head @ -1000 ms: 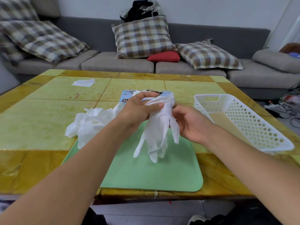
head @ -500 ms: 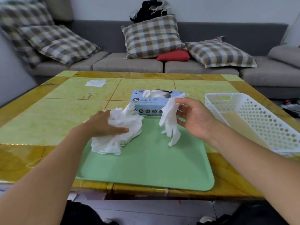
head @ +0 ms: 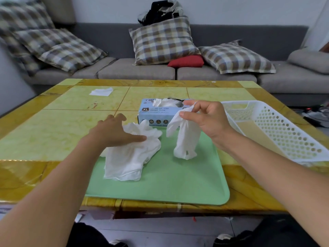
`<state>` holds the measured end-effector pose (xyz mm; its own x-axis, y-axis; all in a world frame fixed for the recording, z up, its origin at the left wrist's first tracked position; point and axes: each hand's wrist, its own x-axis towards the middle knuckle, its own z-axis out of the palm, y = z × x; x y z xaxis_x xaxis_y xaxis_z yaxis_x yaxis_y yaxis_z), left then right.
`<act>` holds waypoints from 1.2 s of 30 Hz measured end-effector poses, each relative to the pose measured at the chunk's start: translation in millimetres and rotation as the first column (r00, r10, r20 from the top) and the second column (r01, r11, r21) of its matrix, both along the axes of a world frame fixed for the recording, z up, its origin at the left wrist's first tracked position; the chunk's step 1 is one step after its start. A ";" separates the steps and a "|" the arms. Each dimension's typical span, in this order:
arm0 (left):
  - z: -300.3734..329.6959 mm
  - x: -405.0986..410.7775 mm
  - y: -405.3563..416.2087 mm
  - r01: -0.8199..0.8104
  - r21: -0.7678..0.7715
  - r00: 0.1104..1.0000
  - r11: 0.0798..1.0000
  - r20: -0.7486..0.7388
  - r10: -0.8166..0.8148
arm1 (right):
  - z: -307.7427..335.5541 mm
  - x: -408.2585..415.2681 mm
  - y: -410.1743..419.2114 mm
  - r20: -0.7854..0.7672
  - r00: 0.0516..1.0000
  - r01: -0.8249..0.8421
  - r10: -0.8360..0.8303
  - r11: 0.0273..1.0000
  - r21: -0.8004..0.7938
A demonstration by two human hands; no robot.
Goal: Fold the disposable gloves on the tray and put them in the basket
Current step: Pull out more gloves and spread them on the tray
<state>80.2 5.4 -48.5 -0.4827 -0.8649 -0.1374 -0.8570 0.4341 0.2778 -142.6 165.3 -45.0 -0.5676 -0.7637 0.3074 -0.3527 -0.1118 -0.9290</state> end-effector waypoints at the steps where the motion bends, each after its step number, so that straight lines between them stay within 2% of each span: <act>1: 5.5 -1.6 9.2 0.026 -0.061 0.999 0.998 0.032 -0.024 | 1.1 1.0 1.8 -0.018 0.999 -0.035 0.035 0.999 -0.002; 2: 10.5 -4.3 17.4 0.065 -0.111 0.998 0.992 0.011 -0.065 | 3.4 4.2 4.2 -0.038 0.997 -0.068 0.069 0.998 0.004; 3: 16.6 -8.5 26.5 0.124 -0.127 0.987 0.984 -0.083 -0.135 | 5.0 6.6 5.8 -0.057 0.993 -0.107 0.108 0.994 0.016; 5: 25.9 -22.6 47.5 0.310 0.040 0.872 0.950 -0.411 -0.267 | 7.4 9.2 8.9 -0.090 0.977 -0.192 0.195 0.980 0.043; 6: 26.6 -30.0 56.1 0.406 0.146 0.804 0.902 -0.526 -0.277 | 10.0 9.8 10.0 -0.106 0.966 -0.231 0.237 0.971 0.064; 8: 19.7 -46.2 62.7 0.501 0.198 0.729 0.842 -0.621 -0.288 | 15.8 8.1 14.1 -0.189 0.936 -0.280 0.298 0.953 0.118; 10: 15.9 -56.7 66.8 0.504 0.191 0.694 0.842 -0.671 -0.263 | 21.3 5.0 17.6 -0.282 0.914 -0.264 0.291 0.956 0.130; 11: 16.0 -59.9 68.1 0.498 0.211 0.679 0.841 -0.698 -0.227 | 24.2 2.7 19.7 -0.275 0.925 -0.239 0.262 0.964 0.115; 14: 16.8 -63.1 68.2 0.502 0.305 0.649 0.809 -0.752 -0.119 | 30.3 -7.4 27.3 -0.151 0.977 -0.141 0.150 0.988 0.070; 16: 20.0 -62.0 69.8 0.529 0.394 0.632 0.752 -0.774 -0.040 | 33.4 -12.2 33.0 -0.013 0.992 -0.127 0.128 0.990 0.060; 19: 27.9 -57.0 75.0 0.606 0.523 0.636 0.599 -0.771 0.029 | 41.2 -12.2 41.1 0.306 0.924 -0.252 0.229 0.967 0.038; 20: 29.3 -55.8 77.0 0.615 0.536 0.645 0.579 -0.764 0.022 | 43.1 -12.3 42.9 0.388 0.886 -0.296 0.255 0.954 0.048; 24: 22.6 -60.3 80.2 0.589 0.501 0.649 0.634 -0.761 -0.001 | 36.3 -15.5 47.0 0.475 0.833 -0.413 0.283 0.890 0.194; 27: 15.7 -63.8 73.3 0.565 0.558 0.665 0.608 -0.744 0.065 | 21.5 -18.6 44.5 0.456 0.850 -0.472 0.264 0.766 0.437; 29: 14.6 -63.6 67.4 0.518 0.616 0.734 0.594 -0.677 0.063 | 16.8 -23.0 41.7 0.486 0.844 -0.480 0.227 0.723 0.496; 32: 11.7 -65.3 59.8 0.400 0.637 0.851 0.659 -0.525 -0.009 | 12.8 -24.3 33.3 0.545 0.824 -0.440 0.155 0.782 0.441; 33: 11.5 -69.0 59.7 0.396 0.589 0.841 0.705 -0.540 -0.021 | 11.8 -23.5 28.8 0.532 0.840 -0.365 0.106 0.836 0.409; 34: 12.5 -75.4 59.7 0.410 0.496 0.787 0.765 -0.617 -0.022 | 12.6 -23.9 24.1 0.488 0.871 -0.256 0.060 0.902 0.348; 36: 22.3 -88.8 61.6 0.397 0.224 0.560 0.890 -0.827 -0.041 | 21.5 -28.9 18.3 0.290 0.956 0.014 -0.033 0.998 0.068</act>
<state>-8.6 67.0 -26.1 -0.7137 -0.6874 0.1345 -0.1056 0.2954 0.9495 -171.5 183.6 -23.4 -0.6429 -0.7621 0.0770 -0.0679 -0.0434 -0.9967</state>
